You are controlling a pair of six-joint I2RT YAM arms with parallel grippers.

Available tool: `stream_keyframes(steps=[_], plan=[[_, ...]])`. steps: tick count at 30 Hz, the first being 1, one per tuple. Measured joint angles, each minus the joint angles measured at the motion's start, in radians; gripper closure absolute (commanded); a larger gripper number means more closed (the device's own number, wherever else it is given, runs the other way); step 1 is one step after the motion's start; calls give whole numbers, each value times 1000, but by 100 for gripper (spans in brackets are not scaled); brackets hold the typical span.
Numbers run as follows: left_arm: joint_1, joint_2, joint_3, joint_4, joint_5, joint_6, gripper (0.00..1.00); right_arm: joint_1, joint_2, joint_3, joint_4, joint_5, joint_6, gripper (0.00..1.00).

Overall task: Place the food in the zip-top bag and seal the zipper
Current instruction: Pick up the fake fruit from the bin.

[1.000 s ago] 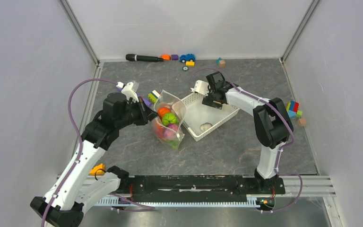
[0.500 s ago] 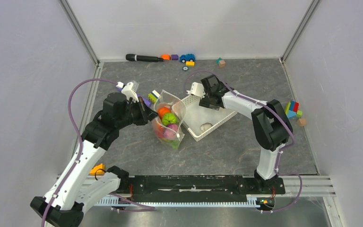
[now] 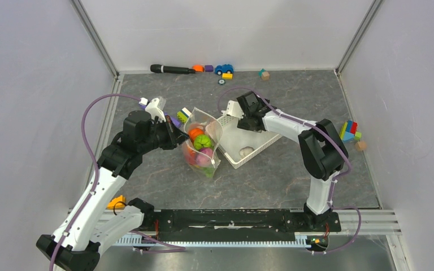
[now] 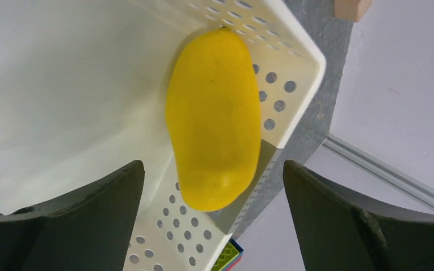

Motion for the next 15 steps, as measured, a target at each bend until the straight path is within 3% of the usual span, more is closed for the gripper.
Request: stream_keyframes(steps=[15], plan=[[0,0,0,0,0,0,98,-24,49,0,-51,-58,1,8]])
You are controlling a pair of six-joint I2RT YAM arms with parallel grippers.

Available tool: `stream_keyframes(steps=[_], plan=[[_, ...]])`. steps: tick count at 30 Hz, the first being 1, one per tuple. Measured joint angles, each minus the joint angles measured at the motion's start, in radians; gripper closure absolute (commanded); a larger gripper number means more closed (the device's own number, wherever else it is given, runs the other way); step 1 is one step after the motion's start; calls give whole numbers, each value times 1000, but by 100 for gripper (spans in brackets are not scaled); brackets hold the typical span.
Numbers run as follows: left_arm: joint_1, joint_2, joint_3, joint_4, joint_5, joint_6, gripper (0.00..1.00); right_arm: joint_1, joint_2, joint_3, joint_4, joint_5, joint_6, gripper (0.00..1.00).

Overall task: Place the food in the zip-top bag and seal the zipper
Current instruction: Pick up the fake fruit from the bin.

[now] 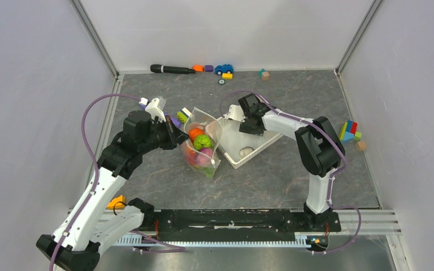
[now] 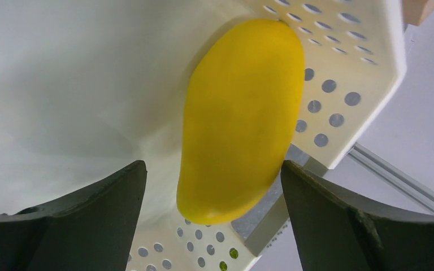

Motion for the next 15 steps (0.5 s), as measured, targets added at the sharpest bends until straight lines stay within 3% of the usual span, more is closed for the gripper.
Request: stream_keyframes(steps=[7,12,15], plan=[[0,0,0,0,0,0,98,-2,15,2,-6,-11,11,24],[0,0,0,0,0,0,98,-2,-8,2,-14,-52,38,51],[0,0,0,0,0,0,98,-3,-49,2,-14,-77,66,57]])
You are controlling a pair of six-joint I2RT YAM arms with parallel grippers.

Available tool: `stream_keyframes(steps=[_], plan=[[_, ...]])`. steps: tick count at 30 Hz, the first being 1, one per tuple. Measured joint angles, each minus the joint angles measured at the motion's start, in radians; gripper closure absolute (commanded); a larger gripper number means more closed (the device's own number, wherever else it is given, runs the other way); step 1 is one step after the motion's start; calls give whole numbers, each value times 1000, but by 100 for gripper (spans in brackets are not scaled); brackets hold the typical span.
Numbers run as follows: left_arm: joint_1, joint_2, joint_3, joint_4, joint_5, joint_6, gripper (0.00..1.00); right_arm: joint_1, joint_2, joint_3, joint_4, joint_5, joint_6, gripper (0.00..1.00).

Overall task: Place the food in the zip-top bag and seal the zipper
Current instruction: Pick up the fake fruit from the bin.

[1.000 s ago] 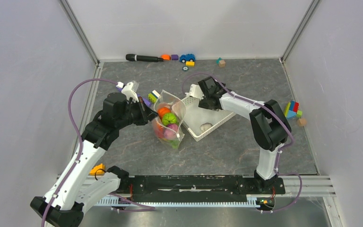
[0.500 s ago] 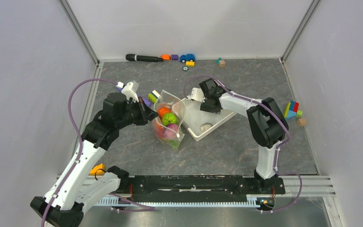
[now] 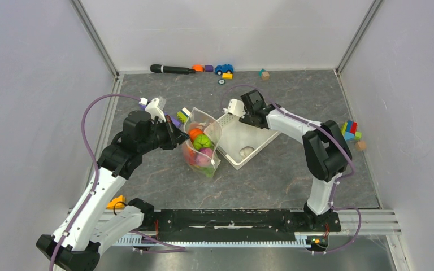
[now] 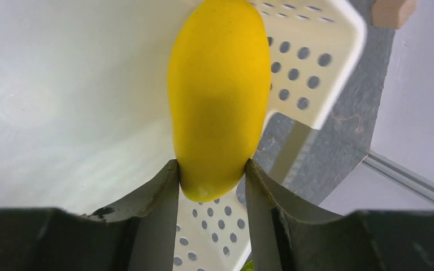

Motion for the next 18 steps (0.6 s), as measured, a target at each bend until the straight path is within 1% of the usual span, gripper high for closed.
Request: stream_keyframes(steps=[1,3,5,7,9,10,12,16,18], plan=[[0,0,0,0,0,0,98,-1,-14,0,0,-10,10,57],[0,0,0,0,0,0,98,-2,-41,-2,2,-29,26,50],[0,0,0,0,0,0,98,-4,-56,-4,5,-47,40,55],[0,0,0,0,0,0,98,-4,-58,-4,9,-59,47,57],[0,0,0,0,0,0,98,-4,-58,-4,6,-69,52,65],[0,0,0,0,0,0,98,-5,-58,-4,7,-73,57,72],[0,0,0,0,0,0,98,-6,-58,-4,7,-80,66,81],[0,0,0,0,0,0,98,-8,-59,-8,11,-94,81,91],[0,0,0,0,0,0,98,-10,-67,-19,12,-97,86,98]])
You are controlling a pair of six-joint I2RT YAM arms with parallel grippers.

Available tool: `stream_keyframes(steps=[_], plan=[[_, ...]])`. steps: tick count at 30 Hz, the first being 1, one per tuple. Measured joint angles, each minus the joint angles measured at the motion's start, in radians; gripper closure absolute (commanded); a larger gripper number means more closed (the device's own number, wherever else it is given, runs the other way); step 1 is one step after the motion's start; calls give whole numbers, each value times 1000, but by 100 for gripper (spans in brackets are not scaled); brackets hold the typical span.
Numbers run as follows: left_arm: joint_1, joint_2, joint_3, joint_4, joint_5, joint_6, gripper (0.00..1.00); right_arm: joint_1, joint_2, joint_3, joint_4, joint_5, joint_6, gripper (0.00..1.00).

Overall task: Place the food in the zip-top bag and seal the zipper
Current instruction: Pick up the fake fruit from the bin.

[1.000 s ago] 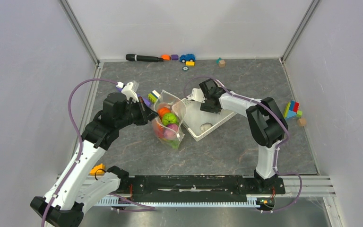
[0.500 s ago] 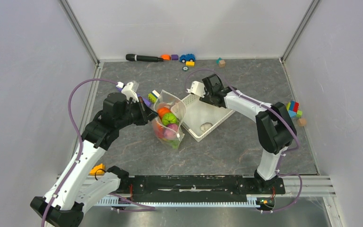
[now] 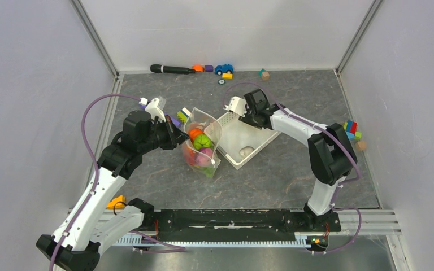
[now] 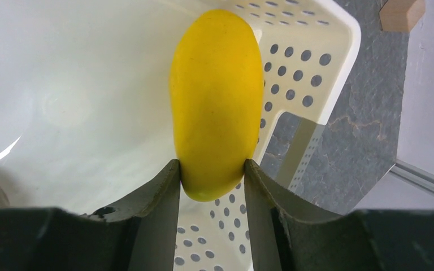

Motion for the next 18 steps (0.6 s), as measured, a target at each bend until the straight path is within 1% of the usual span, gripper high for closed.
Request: stream_keyframes(steps=[5,12,15,18], plan=[[0,0,0,0,0,0,98,-1,-73,-45,-23,-20,15,100],[0,0,0,0,0,0,98,0,-306,-149,-43,-70,93,100],[0,0,0,0,0,0,98,-1,-419,-201,-42,-131,155,100],[0,0,0,0,0,0,98,-1,-533,-243,-23,-248,229,100]])
